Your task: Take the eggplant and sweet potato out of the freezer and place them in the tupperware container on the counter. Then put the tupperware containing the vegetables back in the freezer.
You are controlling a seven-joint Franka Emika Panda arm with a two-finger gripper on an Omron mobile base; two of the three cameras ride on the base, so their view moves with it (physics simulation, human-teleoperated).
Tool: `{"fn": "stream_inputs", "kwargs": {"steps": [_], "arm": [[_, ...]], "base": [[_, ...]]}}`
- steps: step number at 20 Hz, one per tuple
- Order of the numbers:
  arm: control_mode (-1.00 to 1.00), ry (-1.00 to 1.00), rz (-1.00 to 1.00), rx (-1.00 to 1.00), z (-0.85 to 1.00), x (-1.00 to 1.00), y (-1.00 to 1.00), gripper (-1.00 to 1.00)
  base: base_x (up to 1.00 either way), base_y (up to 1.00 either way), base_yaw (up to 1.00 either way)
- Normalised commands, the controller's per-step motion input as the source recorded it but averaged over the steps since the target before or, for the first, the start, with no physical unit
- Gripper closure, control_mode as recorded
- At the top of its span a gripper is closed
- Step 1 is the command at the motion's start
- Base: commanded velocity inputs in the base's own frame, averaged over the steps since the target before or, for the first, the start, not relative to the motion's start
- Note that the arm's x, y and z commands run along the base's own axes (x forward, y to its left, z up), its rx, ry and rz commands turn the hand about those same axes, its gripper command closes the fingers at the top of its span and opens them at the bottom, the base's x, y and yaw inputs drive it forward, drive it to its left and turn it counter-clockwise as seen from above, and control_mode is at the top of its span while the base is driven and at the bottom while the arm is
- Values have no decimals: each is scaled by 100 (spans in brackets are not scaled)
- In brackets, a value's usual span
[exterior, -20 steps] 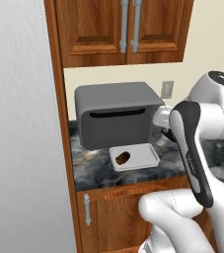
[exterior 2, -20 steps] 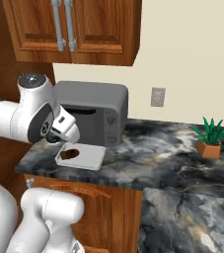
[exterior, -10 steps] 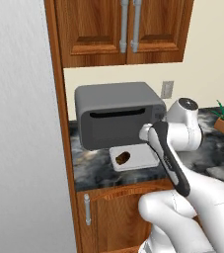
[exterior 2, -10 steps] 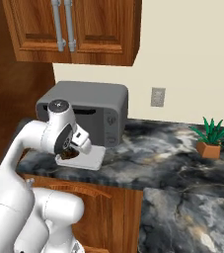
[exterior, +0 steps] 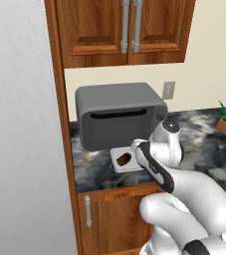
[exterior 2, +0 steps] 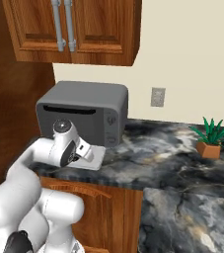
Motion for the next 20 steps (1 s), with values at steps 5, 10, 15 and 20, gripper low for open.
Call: {"fn": "stream_inputs", "kwargs": {"steps": [5, 10, 15, 20], "arm": [[-100, 0, 0, 0, -27, 72, 1, 100], [-100, 2, 0, 0, -44, 32, 0, 100], [-100, 0, 0, 0, -27, 26, 6, -100], [-100, 0, 0, 0, -6, 11, 3, -100]], "base": [[0, 0, 0], [0, 0, 0], [0, 0, 0], [0, 0, 0]]}}
